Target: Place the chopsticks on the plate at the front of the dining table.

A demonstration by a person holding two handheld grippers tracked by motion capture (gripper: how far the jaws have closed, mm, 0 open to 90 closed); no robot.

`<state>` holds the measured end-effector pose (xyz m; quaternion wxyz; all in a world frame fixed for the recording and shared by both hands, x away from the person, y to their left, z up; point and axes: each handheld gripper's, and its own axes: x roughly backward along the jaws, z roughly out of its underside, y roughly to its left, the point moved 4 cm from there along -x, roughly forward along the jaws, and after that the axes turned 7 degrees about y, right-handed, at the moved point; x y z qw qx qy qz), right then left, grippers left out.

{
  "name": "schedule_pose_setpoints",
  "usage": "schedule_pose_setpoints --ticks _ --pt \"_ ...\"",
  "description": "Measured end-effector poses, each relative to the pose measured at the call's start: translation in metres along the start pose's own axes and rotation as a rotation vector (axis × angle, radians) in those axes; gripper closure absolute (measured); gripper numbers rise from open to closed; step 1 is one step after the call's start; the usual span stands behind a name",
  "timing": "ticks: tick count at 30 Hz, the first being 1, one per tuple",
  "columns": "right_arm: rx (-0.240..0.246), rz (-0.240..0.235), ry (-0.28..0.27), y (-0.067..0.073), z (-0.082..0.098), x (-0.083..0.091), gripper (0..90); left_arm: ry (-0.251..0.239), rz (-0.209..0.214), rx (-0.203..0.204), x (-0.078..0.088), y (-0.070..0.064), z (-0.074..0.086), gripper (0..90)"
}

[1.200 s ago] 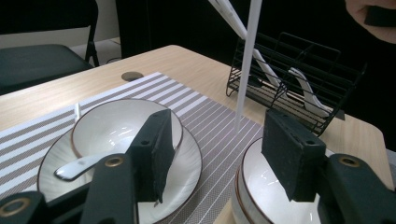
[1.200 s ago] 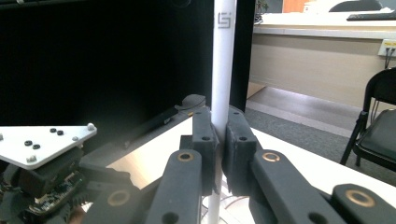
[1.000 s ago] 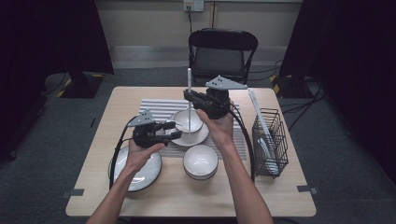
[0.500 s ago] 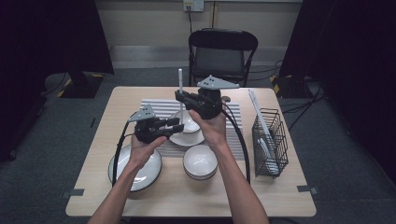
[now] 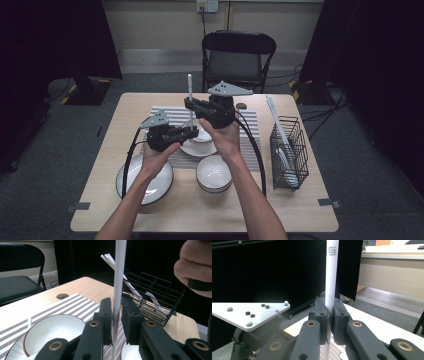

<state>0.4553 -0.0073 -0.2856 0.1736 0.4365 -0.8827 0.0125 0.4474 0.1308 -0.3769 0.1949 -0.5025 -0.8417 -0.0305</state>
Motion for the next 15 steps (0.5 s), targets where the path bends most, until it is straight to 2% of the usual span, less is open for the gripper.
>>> schedule_pose_setpoints --ticks 10,15 --pt "-0.014 -0.005 -0.007 -0.0002 0.0000 -0.0018 84.9 -0.002 0.006 0.013 -0.0004 0.0022 0.0033 85.2" --pt "-0.005 -0.013 -0.001 0.0011 0.0027 -0.0045 84.3 0.012 -0.001 0.000 0.0021 0.0029 0.0059 85.6"
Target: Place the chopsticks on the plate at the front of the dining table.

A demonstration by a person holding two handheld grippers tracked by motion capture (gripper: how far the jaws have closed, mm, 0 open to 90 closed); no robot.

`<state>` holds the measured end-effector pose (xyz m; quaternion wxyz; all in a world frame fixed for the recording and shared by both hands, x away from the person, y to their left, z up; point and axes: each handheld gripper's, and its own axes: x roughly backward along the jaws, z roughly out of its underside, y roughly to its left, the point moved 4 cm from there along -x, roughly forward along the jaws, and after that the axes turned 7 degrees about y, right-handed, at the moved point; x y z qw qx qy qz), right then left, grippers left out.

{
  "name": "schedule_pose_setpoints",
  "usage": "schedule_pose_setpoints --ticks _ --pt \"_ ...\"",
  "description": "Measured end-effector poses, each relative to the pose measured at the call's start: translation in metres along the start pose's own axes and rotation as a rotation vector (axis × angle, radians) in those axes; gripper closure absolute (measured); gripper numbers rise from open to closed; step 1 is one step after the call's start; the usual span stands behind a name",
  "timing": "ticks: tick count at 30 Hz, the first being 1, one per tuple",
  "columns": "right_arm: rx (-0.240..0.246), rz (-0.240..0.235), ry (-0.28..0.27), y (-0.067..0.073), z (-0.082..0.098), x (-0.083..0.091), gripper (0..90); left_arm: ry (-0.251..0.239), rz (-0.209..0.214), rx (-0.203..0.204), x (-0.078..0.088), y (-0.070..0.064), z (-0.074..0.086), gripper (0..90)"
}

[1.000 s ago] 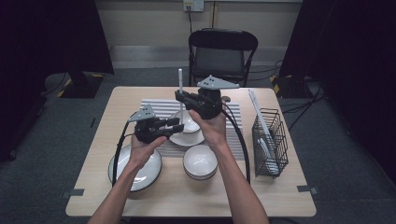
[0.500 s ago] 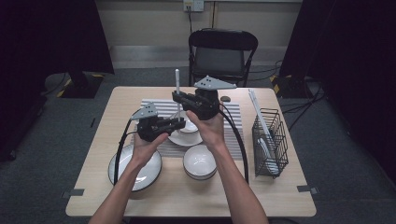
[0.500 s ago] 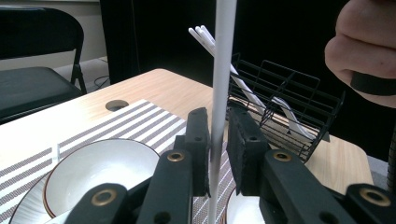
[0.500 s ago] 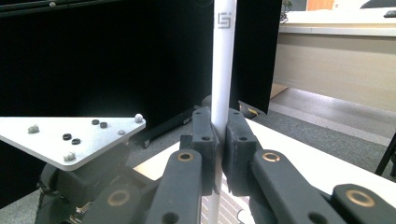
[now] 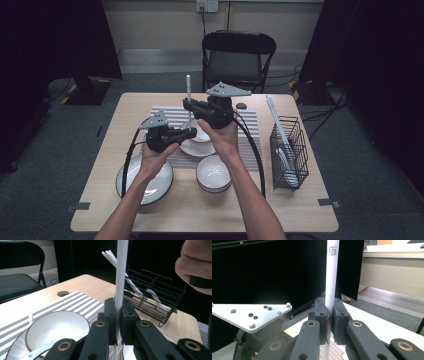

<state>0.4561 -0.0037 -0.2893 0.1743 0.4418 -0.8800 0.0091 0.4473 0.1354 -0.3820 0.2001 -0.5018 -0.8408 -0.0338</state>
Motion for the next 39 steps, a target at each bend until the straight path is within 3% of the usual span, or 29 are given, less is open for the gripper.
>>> schedule_pose_setpoints --ticks 3,6,9,13,28,39 --pt "0.003 -0.004 0.002 -0.001 0.001 -0.001 72.5 -0.003 -0.007 0.008 0.002 0.002 0.002 85.7" --pt "0.010 -0.010 0.008 0.000 0.002 -0.001 69.7 0.000 -0.014 0.006 0.004 0.004 0.003 85.8" --pt "0.014 0.003 0.020 -0.001 0.005 -0.003 55.0 -0.005 -0.017 0.010 0.007 0.005 0.005 85.8" --pt "0.010 0.004 0.043 -0.007 0.014 -0.006 46.0 -0.013 -0.014 0.013 0.008 0.005 0.006 85.7" --pt "0.018 0.038 0.080 -0.014 0.027 -0.010 31.8 0.002 -0.031 0.024 0.016 0.009 0.018 85.9" --pt "0.017 0.075 0.087 -0.018 0.033 -0.016 33.0 0.009 -0.044 0.033 0.027 0.016 0.029 85.9"
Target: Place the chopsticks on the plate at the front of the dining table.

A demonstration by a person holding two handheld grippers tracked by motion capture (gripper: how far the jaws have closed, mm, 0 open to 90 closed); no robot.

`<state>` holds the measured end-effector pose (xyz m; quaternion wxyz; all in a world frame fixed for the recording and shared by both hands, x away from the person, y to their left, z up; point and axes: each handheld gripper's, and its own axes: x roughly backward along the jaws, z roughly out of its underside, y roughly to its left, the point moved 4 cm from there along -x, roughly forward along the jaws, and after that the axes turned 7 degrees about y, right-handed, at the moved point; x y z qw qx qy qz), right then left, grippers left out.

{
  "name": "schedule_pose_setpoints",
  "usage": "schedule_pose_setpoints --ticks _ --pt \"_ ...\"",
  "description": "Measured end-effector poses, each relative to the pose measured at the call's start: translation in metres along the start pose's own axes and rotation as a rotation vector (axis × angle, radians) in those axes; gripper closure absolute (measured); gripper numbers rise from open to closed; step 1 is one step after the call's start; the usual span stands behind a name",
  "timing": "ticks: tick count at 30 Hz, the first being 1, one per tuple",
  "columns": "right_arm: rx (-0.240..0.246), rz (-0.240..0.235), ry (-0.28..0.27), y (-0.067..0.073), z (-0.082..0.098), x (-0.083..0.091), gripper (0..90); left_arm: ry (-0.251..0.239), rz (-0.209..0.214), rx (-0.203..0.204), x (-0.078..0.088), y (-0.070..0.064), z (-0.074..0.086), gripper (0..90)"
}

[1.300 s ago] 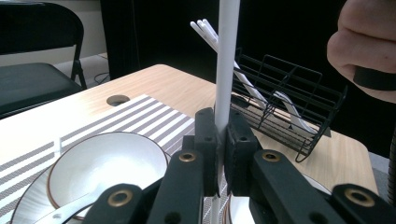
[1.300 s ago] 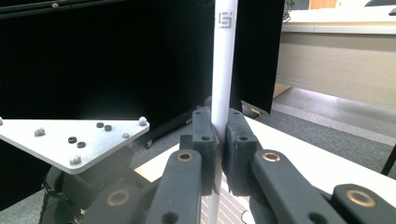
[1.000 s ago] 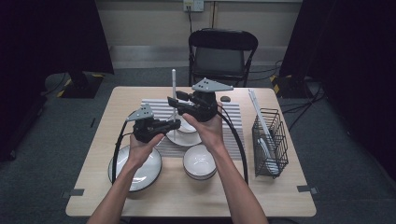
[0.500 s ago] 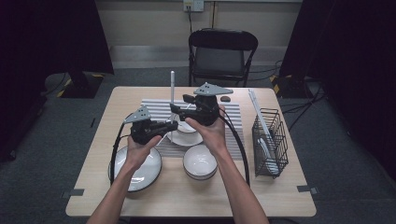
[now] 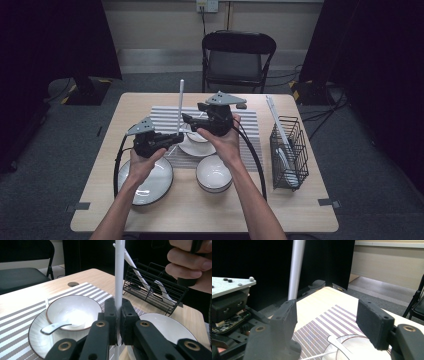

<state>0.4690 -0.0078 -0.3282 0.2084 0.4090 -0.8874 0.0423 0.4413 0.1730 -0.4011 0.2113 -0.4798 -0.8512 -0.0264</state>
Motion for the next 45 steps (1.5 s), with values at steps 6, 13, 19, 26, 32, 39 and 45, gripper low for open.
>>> schedule_pose_setpoints --ticks 6,13,19,26,32,39,45 --pt "0.005 -0.023 -0.011 0.006 -0.002 -0.002 32.4 0.012 -0.004 0.003 0.001 0.002 0.004 85.9" --pt "0.008 -0.037 0.004 0.009 -0.004 -0.007 37.8 0.027 -0.004 -0.018 -0.002 -0.001 0.004 85.9" --pt "0.001 -0.025 0.007 0.005 -0.003 -0.007 38.2 0.029 -0.001 -0.009 0.000 0.000 0.006 85.9" --pt "-0.006 -0.015 -0.002 0.003 -0.002 -0.006 38.6 0.019 0.001 -0.003 0.002 0.000 0.005 85.9" --pt "-0.011 -0.007 0.002 0.001 0.001 -0.008 38.7 0.028 -0.001 -0.013 0.001 0.000 0.006 85.9" --pt "-0.012 0.003 0.006 -0.001 0.002 -0.009 39.3 0.022 0.003 -0.009 0.001 -0.001 0.005 86.0" --pt "-0.022 0.011 0.007 -0.005 0.006 -0.010 39.0 0.028 -0.001 -0.016 0.003 0.000 0.005 86.0"
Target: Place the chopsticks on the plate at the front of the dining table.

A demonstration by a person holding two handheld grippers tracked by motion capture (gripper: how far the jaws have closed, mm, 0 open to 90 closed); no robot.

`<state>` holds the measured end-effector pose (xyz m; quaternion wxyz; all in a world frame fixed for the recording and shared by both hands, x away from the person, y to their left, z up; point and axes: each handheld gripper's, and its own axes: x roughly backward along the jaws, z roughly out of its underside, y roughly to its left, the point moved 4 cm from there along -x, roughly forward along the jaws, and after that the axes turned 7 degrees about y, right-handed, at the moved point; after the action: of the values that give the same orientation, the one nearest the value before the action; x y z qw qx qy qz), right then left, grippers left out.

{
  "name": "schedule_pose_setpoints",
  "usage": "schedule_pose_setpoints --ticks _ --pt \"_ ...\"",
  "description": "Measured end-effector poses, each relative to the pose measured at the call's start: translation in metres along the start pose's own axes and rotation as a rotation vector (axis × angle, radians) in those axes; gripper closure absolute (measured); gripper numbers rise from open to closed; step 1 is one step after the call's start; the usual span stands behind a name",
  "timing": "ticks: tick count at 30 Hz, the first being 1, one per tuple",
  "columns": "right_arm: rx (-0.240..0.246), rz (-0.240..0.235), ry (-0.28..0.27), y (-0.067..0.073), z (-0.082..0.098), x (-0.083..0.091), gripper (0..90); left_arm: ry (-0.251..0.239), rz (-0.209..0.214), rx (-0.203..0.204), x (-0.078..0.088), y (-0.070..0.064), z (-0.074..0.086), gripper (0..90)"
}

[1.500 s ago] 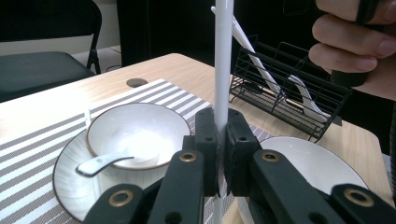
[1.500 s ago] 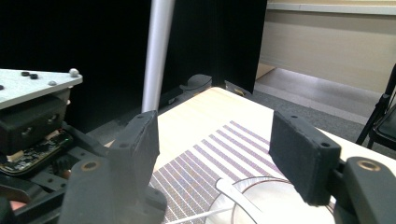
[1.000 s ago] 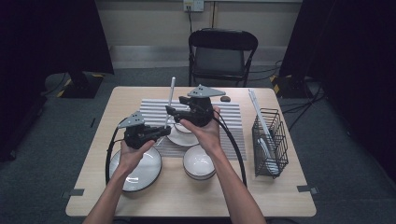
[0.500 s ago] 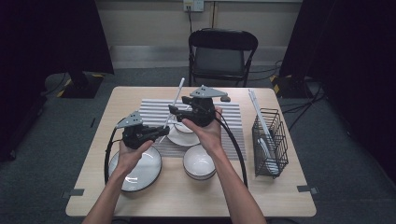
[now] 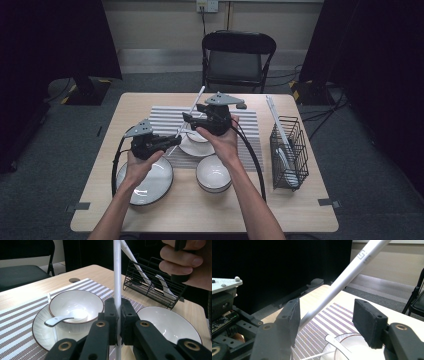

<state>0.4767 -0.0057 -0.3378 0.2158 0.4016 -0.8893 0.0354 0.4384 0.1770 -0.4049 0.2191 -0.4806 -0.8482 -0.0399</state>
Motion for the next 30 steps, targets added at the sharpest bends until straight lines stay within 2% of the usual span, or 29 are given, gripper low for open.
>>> schedule_pose_setpoints --ticks 13,18,30 --pt "0.010 0.040 0.009 -0.007 0.006 0.000 38.3 -0.005 0.002 0.007 -0.001 -0.001 0.000 85.9" --pt "0.023 0.052 0.011 -0.008 0.010 0.000 41.6 0.004 0.010 0.000 -0.002 -0.001 0.000 85.9" --pt "0.002 0.058 0.014 -0.014 0.016 0.001 39.4 -0.002 0.011 -0.003 -0.004 -0.002 0.001 85.8"
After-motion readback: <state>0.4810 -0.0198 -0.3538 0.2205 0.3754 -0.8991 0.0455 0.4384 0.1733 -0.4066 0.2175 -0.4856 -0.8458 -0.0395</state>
